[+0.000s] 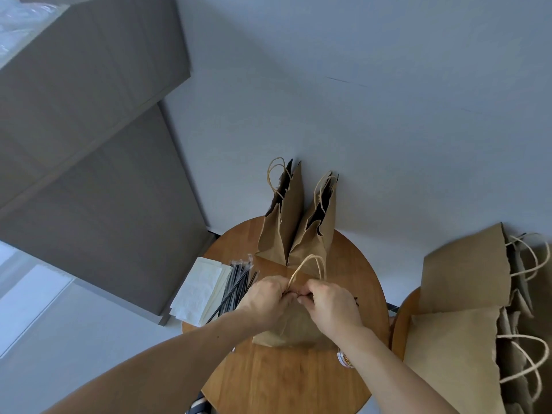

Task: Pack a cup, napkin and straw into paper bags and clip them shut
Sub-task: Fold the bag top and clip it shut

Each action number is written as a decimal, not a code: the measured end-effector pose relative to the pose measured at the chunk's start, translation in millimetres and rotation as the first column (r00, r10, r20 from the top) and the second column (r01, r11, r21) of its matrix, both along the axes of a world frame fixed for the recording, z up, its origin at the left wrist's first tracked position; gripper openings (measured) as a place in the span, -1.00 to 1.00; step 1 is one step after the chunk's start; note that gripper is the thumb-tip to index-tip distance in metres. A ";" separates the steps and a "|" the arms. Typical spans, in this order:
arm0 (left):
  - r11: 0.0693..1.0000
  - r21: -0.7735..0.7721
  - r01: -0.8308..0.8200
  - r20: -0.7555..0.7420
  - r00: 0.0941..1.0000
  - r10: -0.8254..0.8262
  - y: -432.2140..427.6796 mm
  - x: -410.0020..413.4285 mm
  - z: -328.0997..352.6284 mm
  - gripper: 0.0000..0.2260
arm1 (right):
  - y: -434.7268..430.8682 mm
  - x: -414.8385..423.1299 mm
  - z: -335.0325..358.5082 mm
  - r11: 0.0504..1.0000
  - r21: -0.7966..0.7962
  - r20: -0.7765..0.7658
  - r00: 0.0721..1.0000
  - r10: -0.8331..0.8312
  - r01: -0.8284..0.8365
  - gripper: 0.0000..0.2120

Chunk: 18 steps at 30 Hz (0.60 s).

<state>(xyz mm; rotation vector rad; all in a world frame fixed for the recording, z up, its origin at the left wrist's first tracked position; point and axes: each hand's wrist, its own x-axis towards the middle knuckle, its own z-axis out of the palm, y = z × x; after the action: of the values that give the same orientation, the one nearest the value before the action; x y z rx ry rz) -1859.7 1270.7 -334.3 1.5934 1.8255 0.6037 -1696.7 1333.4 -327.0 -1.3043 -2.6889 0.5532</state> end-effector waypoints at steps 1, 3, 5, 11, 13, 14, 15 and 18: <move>1.000 -0.014 0.005 -0.004 1.000 -0.005 0.1 -0.7 0.7 -0.91 | -0.5 1.9 1.0 1.000 0.002 -0.012 1.000 0.008 -0.008 -0.81; 0.999 -0.040 0.026 -0.032 0.999 -0.027 0.4 -3.7 3.4 -0.91 | -3.8 7.9 2.8 0.999 -0.014 -0.096 0.994 0.042 -0.044 -0.82; 0.998 -0.053 0.041 -0.070 0.997 -0.045 0.6 -8.7 7.7 -0.89 | -8.2 17.5 5.4 0.996 -0.038 -0.261 0.963 0.066 -0.079 -0.82; 0.990 -0.141 0.002 -0.134 0.991 -0.021 -12.3 -34.0 6.6 -0.58 | 5.1 66.7 2.6 0.979 0.070 -0.414 0.898 -0.147 0.192 -0.59; 0.972 -0.232 -0.040 -0.144 0.989 0.007 -21.8 -43.8 -1.9 -0.40 | 11.3 85.1 -6.5 0.964 -0.153 -0.194 0.950 -0.247 0.219 -0.35; 0.960 -0.272 -0.063 -0.134 0.991 0.027 -26.3 -47.0 -6.6 -0.37 | 12.3 90.7 -13.4 0.939 -0.282 -0.087 0.969 -0.232 0.199 -0.27; 0.949 -0.303 -0.091 -0.113 0.992 0.060 -29.9 -48.6 -11.7 -0.40 | 11.9 93.4 -20.9 0.905 -0.388 -0.032 0.979 -0.202 0.175 -0.27; 0.924 -0.339 -0.180 -0.037 0.983 0.178 -37.6 -47.0 -24.9 -0.73 | 9.8 86.6 -38.6 0.846 -0.501 -0.053 0.969 -0.241 0.183 -0.66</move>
<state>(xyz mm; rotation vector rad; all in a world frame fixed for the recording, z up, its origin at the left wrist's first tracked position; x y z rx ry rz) -1906.6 1233.1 -359.1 1.2088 1.9699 0.3357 -1610.1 1343.2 -365.7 -1.5964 -2.3432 1.3043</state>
